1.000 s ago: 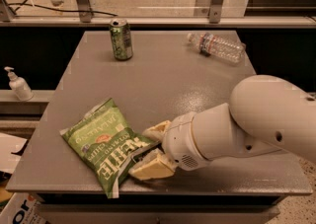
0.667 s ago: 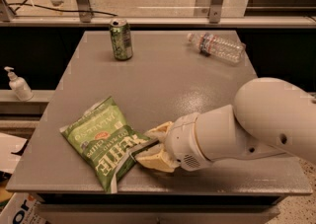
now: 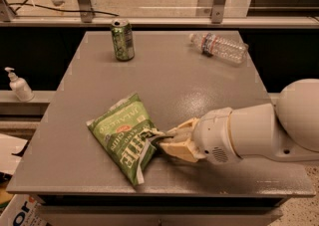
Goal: Move green jalapeno chip bag near water bottle
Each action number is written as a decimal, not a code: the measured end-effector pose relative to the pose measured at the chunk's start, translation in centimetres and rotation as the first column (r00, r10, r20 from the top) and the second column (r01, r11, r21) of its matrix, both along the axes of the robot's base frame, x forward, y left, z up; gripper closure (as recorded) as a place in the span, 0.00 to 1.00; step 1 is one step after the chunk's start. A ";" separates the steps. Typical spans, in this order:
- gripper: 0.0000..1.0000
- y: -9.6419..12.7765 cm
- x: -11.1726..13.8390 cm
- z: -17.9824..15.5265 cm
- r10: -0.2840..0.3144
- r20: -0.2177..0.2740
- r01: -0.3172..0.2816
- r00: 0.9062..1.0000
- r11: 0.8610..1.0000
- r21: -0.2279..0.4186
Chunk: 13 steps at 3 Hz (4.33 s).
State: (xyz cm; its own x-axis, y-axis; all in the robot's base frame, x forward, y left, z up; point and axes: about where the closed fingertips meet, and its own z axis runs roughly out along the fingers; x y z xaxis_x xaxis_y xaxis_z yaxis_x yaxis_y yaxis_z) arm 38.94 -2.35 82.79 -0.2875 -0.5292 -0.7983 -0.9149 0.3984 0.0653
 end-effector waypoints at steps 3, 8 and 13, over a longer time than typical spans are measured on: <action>1.00 -12.1 5.9 5.5 -0.260 0.090 0.261 0.961 0.965 0.003; 1.00 -20.5 16.0 2.5 -0.474 0.109 0.483 0.874 0.872 -0.081; 0.81 -25.7 20.1 0.6 -0.539 0.090 0.545 0.837 0.811 -0.213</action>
Offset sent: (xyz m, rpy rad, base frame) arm 0.0663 -0.1257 0.0571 0.0261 -0.0807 -0.2772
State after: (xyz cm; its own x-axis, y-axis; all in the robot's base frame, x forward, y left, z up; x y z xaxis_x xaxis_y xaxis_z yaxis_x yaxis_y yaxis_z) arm 59.01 -28.04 83.39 -0.5627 -0.4560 -0.6896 -0.5463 0.8312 -0.1039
